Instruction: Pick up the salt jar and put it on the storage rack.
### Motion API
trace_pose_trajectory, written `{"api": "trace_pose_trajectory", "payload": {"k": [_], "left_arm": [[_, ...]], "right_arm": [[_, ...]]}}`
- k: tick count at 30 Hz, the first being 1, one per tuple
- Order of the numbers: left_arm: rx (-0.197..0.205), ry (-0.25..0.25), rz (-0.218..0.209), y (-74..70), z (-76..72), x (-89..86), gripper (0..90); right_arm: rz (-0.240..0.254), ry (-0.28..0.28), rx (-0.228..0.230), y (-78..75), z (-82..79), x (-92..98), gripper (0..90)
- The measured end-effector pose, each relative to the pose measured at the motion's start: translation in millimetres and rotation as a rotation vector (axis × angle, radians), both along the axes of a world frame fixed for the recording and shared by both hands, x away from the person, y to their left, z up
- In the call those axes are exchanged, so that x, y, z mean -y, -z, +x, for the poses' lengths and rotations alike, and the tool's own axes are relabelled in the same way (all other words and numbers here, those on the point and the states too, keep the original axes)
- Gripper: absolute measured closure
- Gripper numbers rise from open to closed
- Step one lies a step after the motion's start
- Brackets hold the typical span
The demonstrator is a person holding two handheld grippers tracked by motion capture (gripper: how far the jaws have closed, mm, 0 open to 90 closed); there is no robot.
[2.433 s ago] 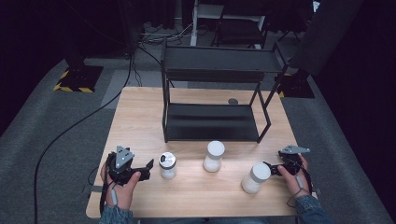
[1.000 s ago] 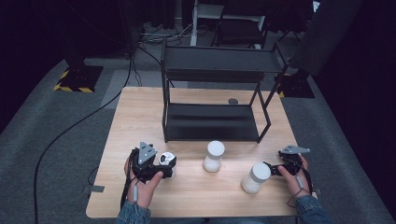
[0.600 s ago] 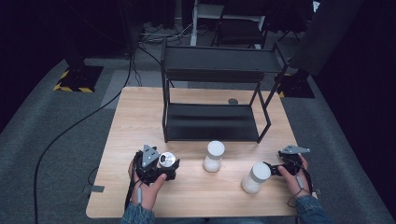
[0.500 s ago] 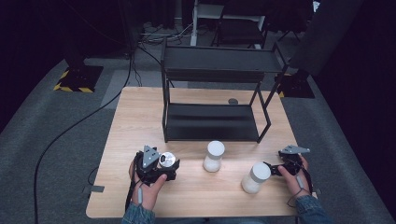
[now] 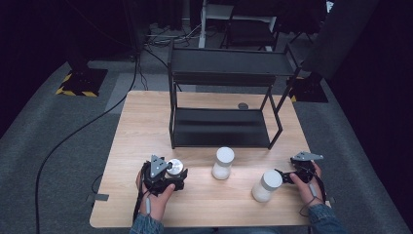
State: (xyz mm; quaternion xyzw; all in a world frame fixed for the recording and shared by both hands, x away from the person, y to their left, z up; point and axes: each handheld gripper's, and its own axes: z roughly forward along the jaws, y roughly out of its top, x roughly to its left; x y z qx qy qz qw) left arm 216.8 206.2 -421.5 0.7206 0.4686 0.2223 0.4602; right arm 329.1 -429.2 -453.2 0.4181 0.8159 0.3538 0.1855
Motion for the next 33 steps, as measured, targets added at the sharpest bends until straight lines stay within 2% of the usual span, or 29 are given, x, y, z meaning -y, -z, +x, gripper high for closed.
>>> {"api": "trace_pose_trajectory", "payload": {"k": [17, 33], "left_arm": [[-0.028, -0.010, 0.032, 15.3, 4.6, 3.7, 5.7], [-0.042, 0.001, 0.057, 25.2, 7.8, 8.3, 12.6]], "right_arm": [[0.000, -0.002, -0.001, 0.0, 0.3, 0.1, 3.7], [0.000, -0.004, -0.001, -0.1, 0.6, 0.3, 3.5]]}}
